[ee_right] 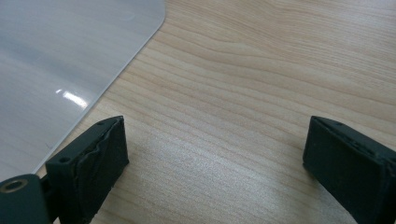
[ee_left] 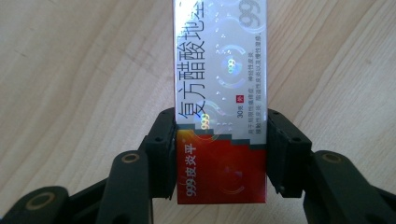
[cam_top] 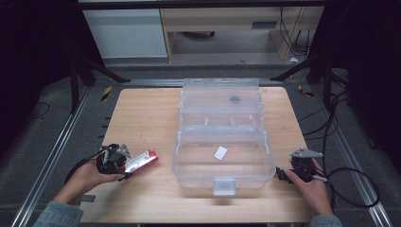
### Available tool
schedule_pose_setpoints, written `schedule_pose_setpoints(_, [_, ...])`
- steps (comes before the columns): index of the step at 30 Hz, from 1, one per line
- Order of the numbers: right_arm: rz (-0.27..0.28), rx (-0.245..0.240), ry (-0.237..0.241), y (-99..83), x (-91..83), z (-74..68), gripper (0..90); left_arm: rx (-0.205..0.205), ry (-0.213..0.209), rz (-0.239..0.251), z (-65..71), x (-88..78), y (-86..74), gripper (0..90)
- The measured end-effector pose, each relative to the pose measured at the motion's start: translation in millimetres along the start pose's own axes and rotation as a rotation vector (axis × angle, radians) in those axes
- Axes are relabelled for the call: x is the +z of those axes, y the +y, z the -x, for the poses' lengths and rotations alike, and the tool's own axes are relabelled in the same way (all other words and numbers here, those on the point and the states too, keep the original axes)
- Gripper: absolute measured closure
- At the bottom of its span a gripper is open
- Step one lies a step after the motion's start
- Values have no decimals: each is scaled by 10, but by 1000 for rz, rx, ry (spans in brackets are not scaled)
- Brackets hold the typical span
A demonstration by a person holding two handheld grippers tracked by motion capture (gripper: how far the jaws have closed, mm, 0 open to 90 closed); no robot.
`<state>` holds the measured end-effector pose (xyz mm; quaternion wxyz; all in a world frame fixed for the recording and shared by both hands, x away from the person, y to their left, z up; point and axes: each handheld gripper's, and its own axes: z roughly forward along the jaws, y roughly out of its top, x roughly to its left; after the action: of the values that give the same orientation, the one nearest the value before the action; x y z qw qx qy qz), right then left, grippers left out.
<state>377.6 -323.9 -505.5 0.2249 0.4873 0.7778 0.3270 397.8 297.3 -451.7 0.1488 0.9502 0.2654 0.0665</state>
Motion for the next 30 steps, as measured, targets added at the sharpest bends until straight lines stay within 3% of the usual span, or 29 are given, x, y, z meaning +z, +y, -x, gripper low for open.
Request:
schedule_pose_setpoints(1, [-1,3,1,1,-1,-2,68,-12,0,34,-5,-48,8,507])
schedule_pose_setpoints(3, [0,0,0,0,0,0,68,-15,-1,45,-11,-76,15,508])
schedule_pose_setpoints(12, [-1,1,2,-1,-1,0,68,2,28,84,-2,-279,120,508])
schedule_pose_setpoints(17, [0,1,2,-1,-1,0,68,26,50,117,-12,-497,229,509])
schedule_pose_setpoints(30, [0,-1,2,-1,0,1,68,58,91,156,28,-875,424,509])
